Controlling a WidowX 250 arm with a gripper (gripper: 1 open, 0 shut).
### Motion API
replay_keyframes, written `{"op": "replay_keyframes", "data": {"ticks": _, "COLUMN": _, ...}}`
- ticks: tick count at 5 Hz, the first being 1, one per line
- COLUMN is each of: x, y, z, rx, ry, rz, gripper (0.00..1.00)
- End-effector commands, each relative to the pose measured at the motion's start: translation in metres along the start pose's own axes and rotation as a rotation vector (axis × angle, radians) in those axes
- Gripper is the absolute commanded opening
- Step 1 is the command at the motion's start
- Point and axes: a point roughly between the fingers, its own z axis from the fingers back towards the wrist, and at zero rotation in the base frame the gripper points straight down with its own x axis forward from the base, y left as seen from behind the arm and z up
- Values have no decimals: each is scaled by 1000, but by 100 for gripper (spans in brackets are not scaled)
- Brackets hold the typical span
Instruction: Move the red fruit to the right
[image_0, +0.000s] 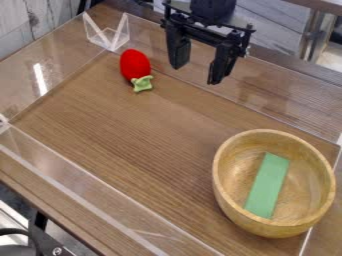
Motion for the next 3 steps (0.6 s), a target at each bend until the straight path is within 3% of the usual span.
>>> {"op": "replay_keyframes", "data": {"ticks": 1, "x": -5, "y": 9, "z": 5, "rx": -7, "ry": 18, "rz": 72, "gripper": 100}}
{"op": "replay_keyframes", "data": {"ticks": 2, "x": -10, "y": 23, "z": 0, "rx": -9, "ry": 34, "rz": 87, "gripper": 100}}
{"op": "replay_keyframes", "data": {"ticks": 3, "x": -9, "y": 54, "z": 2, "rx": -29, "ry": 0, "rz": 199, "gripper": 100}}
